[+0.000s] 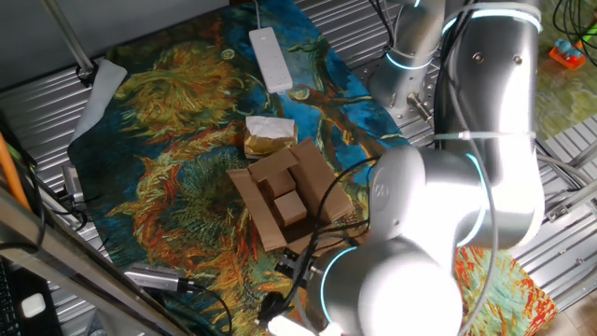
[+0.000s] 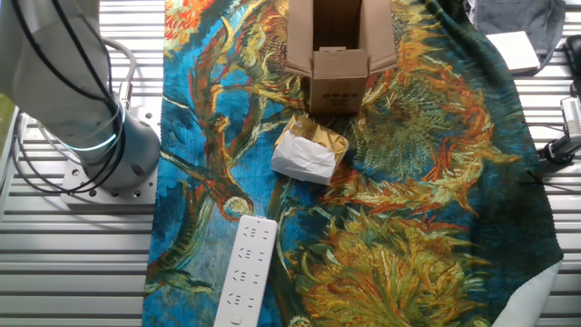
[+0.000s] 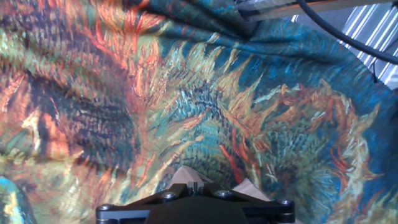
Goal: Cover the box
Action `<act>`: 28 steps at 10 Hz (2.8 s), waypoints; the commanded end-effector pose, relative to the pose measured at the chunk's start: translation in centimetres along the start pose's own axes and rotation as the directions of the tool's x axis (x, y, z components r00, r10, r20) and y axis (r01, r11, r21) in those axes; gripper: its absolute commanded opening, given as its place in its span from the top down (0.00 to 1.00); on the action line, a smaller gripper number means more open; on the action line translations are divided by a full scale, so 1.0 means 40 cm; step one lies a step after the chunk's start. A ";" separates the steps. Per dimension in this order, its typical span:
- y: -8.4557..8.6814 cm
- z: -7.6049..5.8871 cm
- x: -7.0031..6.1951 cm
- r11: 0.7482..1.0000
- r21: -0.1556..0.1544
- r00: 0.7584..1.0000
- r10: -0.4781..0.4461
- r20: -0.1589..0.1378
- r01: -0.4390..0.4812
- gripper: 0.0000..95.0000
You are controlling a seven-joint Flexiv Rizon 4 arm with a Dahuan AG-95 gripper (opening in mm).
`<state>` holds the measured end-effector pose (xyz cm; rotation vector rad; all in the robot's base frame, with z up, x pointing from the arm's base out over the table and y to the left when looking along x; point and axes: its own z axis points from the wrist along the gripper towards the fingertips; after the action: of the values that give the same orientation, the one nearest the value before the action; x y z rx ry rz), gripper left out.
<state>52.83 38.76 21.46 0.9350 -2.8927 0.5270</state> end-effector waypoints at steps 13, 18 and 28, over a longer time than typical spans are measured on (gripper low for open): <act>0.001 0.001 0.000 0.991 -0.125 0.995 0.061 0.085 -0.050 1.00; 0.001 0.001 0.000 0.990 -0.126 0.994 0.070 0.081 -0.059 1.00; 0.001 0.001 0.000 0.992 -0.108 0.995 0.078 0.054 -0.072 1.00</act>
<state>52.83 38.71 21.37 0.8575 -2.9846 0.3439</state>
